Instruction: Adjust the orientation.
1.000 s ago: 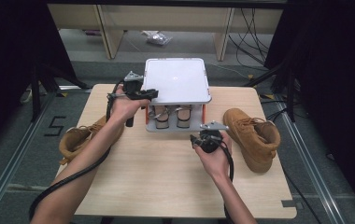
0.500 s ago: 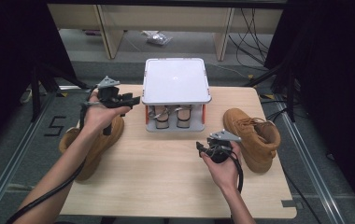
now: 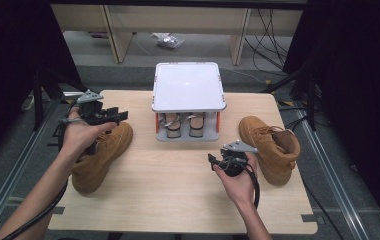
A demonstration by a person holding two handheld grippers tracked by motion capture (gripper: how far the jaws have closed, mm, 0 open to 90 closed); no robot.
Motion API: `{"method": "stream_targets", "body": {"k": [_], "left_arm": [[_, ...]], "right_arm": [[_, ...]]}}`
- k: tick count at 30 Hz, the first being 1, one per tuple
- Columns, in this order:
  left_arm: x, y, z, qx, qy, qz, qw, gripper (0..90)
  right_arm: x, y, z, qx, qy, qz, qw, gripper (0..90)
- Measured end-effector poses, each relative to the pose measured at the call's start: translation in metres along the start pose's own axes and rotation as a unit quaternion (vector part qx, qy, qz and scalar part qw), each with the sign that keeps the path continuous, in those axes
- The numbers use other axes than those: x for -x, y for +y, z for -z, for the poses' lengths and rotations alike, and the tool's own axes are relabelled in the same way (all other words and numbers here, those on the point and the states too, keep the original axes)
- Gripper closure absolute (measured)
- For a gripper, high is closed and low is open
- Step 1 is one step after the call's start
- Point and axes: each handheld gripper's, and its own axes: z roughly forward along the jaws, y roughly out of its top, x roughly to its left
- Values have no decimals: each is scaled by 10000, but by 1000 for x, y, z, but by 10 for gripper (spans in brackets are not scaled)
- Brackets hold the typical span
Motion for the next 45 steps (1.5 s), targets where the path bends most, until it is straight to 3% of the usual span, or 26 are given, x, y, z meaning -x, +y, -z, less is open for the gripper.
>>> {"method": "stream_targets", "body": {"k": [2,5,6,7,14,19,20,23,25,28,29,30,34,38,40,41,44,45], "left_arm": [[-3,-4,6,-57,28,13,10000,538],[-9,-10,16,-57,57,108,9999,538],[-12,-12,19,-53,76,138,9999,537],[-14,-14,22,-29,78,171,9998,537],[-31,-29,48,-47,284,329,9990,534],[-38,-40,60,-129,386,347,9986,531],[-40,-41,63,-128,410,338,9985,530],[-45,-46,71,-133,524,360,9979,527],[-50,-50,74,-146,617,396,9972,525],[-59,-58,77,-257,721,448,9961,519],[-61,-61,78,-295,753,500,9955,518],[-64,-64,78,-358,760,512,9951,515],[-75,-75,79,-601,955,542,9921,503],[-80,-82,78,-921,848,551,9906,479],[-81,-85,75,-963,884,587,9897,473],[-84,-86,76,-1103,886,493,9887,472],[-85,-89,72,-1107,875,649,9879,475],[-88,-90,72,-1274,852,507,9869,482]], "right_arm": [[0,-1,-2,0,62,26,10000,473],[-3,2,2,-38,-52,-38,10000,466],[-1,3,0,62,25,97,9999,463],[-1,2,2,79,-19,61,9999,461],[-2,1,1,-24,-33,48,10000,450],[-4,0,-1,-51,45,-56,10000,445],[-6,-1,0,-161,11,-171,9997,445],[-7,-2,-2,-158,33,-163,9997,443],[-5,-3,-3,-163,-5,43,9999,443],[-7,-3,-4,-165,53,27,9998,441],[-6,-4,-5,-144,35,132,9998,440],[-7,-3,-4,-176,60,31,9998,440],[-5,-4,-6,-210,102,15,9997,439],[-7,-5,-7,-250,136,18,9996,447],[-9,-4,-6,-134,77,3,9999,459],[-10,-3,-5,-104,81,12,9999,458],[-9,-1,-3,-132,60,40,9999,455],[-9,-2,-3,-109,92,42,9999,455]]}}
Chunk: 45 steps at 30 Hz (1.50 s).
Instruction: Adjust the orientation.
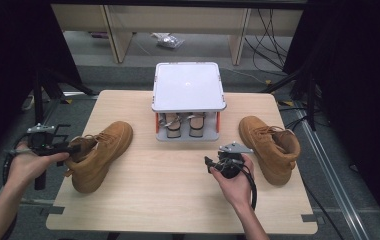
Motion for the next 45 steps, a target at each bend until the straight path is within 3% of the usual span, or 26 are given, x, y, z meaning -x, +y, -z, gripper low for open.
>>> {"method": "stream_targets", "body": {"k": [1,3,4,7,8,9,10,12,17,20,27,29,30,32,33,34,35,40,45], "left_arm": [[2,0,-2,58,-25,114,9999,493],[1,-1,-4,-54,-71,69,9999,516],[2,-1,-6,-60,-107,113,9999,541],[2,-2,-10,-149,-39,1,9999,558],[2,-2,-12,-174,-43,6,9998,564],[1,-2,-12,-302,-101,24,9995,573],[0,-2,-13,-294,-135,76,9994,580],[0,-1,-13,-281,-124,111,9995,598],[-1,0,-14,-519,-275,244,9980,659],[1,0,-15,-516,-262,285,9979,715],[1,-2,-14,-465,-244,276,9982,752],[3,-3,-15,-334,-193,273,9989,759],[3,-2,-14,-440,-185,255,9985,764],[3,-4,-15,-326,-165,283,9989,770],[2,-3,-14,-400,-202,290,9986,774],[1,-5,-14,-309,-248,345,9986,779],[0,-4,-13,-390,-281,367,9982,784],[-6,-7,-14,-228,-480,824,9952,799],[-11,-10,-15,-38,-680,1267,9896,805]], "right_arm": [[1,0,0,-4,17,-40,10000,455],[-3,0,1,-69,4,-254,9997,455],[2,0,0,-14,-13,-53,10000,454],[1,-1,0,-96,-11,-153,9998,452],[3,-1,-2,-79,-33,-41,10000,451],[3,-2,-2,-97,25,-54,9999,450],[3,-1,-1,-135,-58,-47,9999,449],[3,-2,-2,-195,17,-115,9997,444],[4,-4,-5,-193,108,-109,9997,442],[3,-4,-3,-279,60,-125,9995,441],[5,-6,-7,-272,176,-69,9995,444],[4,-6,-7,-320,120,-63,9994,444],[4,-6,-7,-315,137,-45,9994,444],[3,-6,-6,-328,108,-92,9994,444],[5,-6,-7,-324,67,-12,9995,444],[4,-6,-7,-270,122,-105,9995,444],[4,-7,-7,-269,160,-125,9994,444],[5,-8,-9,-311,178,-162,9992,445],[5,-9,-10,-293,132,-177,9993,447]]}}
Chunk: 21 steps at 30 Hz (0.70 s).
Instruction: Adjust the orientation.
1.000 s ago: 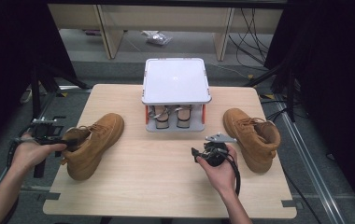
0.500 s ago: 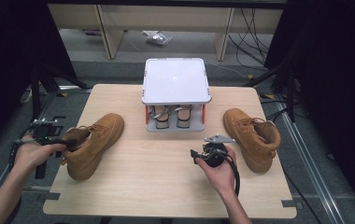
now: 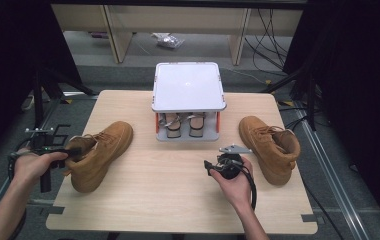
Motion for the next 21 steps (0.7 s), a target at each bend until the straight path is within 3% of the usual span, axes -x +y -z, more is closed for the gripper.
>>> {"method": "stream_targets", "body": {"k": [4,6,9,10,11,17,21], "left_arm": [[0,1,0,73,-46,146,9999,808],[1,2,-1,157,-85,370,9992,811],[1,3,-1,224,-143,462,9986,812],[0,3,0,203,-151,449,9987,812],[0,3,0,206,-168,460,9986,812],[-1,4,2,401,-293,734,9961,812],[-2,5,6,613,-447,867,9933,812]], "right_arm": [[1,0,0,4,35,-41,10000,448],[2,0,0,66,-6,-9,10000,449],[2,0,1,58,-78,-23,10000,450],[3,0,2,106,33,-55,9999,450],[3,0,2,125,-6,-52,9999,450],[5,0,2,100,-37,-79,9999,456],[4,1,4,277,-65,-43,9996,462]]}}
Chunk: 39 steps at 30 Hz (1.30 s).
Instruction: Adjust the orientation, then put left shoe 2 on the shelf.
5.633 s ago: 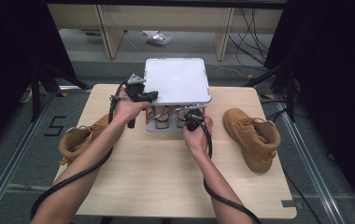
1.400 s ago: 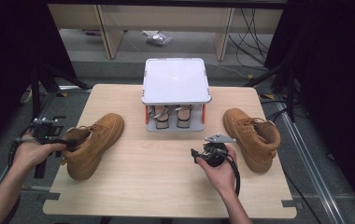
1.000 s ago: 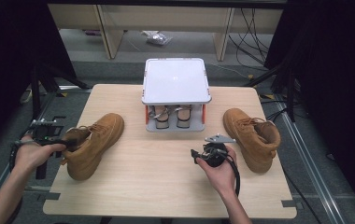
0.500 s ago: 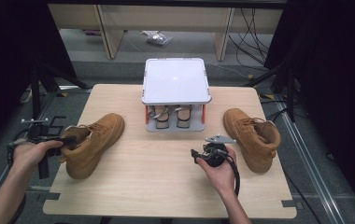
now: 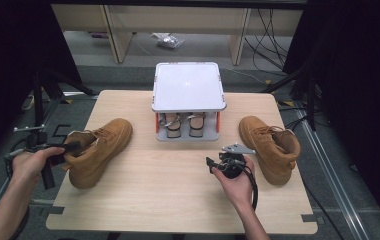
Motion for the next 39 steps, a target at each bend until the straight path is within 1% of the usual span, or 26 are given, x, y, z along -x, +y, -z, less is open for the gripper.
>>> {"method": "stream_targets", "body": {"k": [4,5,9,10,12,13,14,16,19,20,21,22,23,24,25,27,28,29,30,31,33,34,36,37,38,39], "left_arm": [[2,3,2,102,-112,-13,9999,813],[3,4,2,151,-140,-7,9998,813],[5,7,0,255,-260,130,9993,811],[6,7,-1,273,-283,155,9991,811],[7,8,-1,298,-323,181,9989,812],[8,9,-1,333,-326,233,9986,812],[8,10,-1,366,-358,247,9984,812],[9,12,-1,438,-371,259,9980,812],[9,13,1,507,-360,269,9977,812],[9,13,1,520,-355,291,9976,811],[8,13,1,548,-351,308,9974,811],[8,13,1,569,-369,314,9972,811],[8,13,2,580,-358,337,9971,811],[8,13,2,603,-358,337,9970,811],[7,13,2,630,-360,381,9966,811],[7,13,2,656,-371,455,9961,811],[7,14,2,665,-373,475,9960,811],[7,15,1,681,-363,478,9959,811],[8,16,1,688,-352,468,9959,811],[9,16,0,694,-355,444,9960,811],[11,18,-2,711,-343,452,9959,811],[11,19,-2,732,-351,462,9956,810],[12,21,-4,741,-374,495,9953,811],[12,21,-5,749,-396,500,9952,811],[13,22,-6,749,-402,528,9950,810],[13,22,-7,774,-413,552,9946,811]], "right_arm": [[2,-1,0,37,8,4,10000,463],[2,-2,0,36,21,-44,10000,463],[5,-3,0,36,-34,-62,10000,468],[4,-3,0,33,-26,-156,9999,470],[3,-3,0,97,-127,-220,9996,470],[3,-3,1,64,-70,-253,9996,470],[5,-2,2,48,-115,-112,9999,470],[7,-3,2,114,-100,-114,9998,470],[4,-3,5,68,-121,-314,9994,470],[8,-2,3,140,-158,-114,9997,470],[7,-2,5,146,-73,-191,9997,470],[5,-1,6,83,-158,-268,9995,470],[4,0,6,117,-118,-343,9993,470],[4,0,7,139,-103,-310,9994,470],[7,1,7,169,-115,-132,9997,470],[7,1,6,162,-82,-156,9997,470],[3,0,7,104,-115,-380,9992,470],[4,0,6,80,-160,-262,9995,470],[5,-1,5,110,-75,-274,9995,470],[7,-1,4,132,-81,-179,9997,470],[7,-2,2,136,-31,-209,9997,470],[6,-2,2,112,-68,-295,9995,470],[9,-1,1,108,-86,-164,9998,469],[9,0,2,119,-60,-232,9996,469],[9,0,3,90,-128,-219,9996,469],[9,-1,4,130,-47,-246,9996,469]]}}
